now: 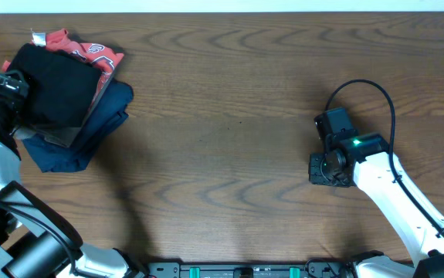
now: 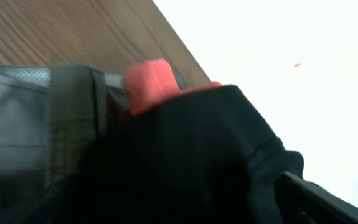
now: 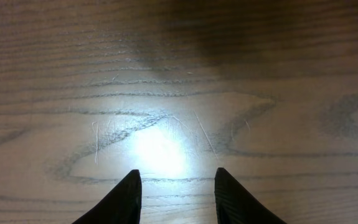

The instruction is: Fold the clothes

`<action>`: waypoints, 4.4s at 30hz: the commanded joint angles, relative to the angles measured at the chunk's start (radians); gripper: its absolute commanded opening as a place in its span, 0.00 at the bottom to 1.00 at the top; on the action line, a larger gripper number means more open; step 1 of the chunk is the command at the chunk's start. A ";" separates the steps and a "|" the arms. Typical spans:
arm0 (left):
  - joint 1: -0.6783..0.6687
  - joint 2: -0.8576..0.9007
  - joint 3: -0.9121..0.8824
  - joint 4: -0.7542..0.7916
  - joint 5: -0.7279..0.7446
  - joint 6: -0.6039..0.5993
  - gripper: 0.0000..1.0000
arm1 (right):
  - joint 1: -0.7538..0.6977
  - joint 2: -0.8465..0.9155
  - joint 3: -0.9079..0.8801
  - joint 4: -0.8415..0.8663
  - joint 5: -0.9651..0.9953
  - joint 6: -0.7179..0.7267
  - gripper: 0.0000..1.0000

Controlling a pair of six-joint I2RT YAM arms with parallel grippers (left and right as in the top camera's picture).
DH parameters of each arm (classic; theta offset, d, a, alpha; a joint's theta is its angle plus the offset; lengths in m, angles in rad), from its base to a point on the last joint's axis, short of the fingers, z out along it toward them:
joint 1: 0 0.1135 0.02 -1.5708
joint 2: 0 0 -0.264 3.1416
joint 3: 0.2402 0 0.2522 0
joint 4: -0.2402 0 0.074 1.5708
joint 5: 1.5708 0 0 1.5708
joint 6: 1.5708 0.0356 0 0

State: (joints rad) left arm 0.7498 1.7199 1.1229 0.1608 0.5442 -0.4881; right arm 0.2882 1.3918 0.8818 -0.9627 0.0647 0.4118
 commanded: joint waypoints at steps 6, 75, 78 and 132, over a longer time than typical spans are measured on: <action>0.045 -0.164 0.065 0.005 -0.005 0.007 0.98 | -0.008 -0.014 0.016 0.000 0.018 -0.010 0.36; -0.841 -1.203 -0.171 -1.177 -0.493 0.346 0.98 | 0.177 -0.744 -0.042 -0.021 0.264 0.115 0.99; -0.841 -1.203 -0.171 -1.177 -0.493 0.346 0.98 | 0.177 -0.744 -0.042 -0.022 0.264 0.115 0.99; -0.841 -1.203 -0.171 -1.177 -0.493 0.345 0.98 | -0.134 -1.387 -0.877 0.886 -0.036 -0.503 0.99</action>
State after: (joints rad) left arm -0.0910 0.5205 0.9550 -1.0206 0.0669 -0.1558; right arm 0.1707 0.0128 0.0063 -0.0685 0.0372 -0.0589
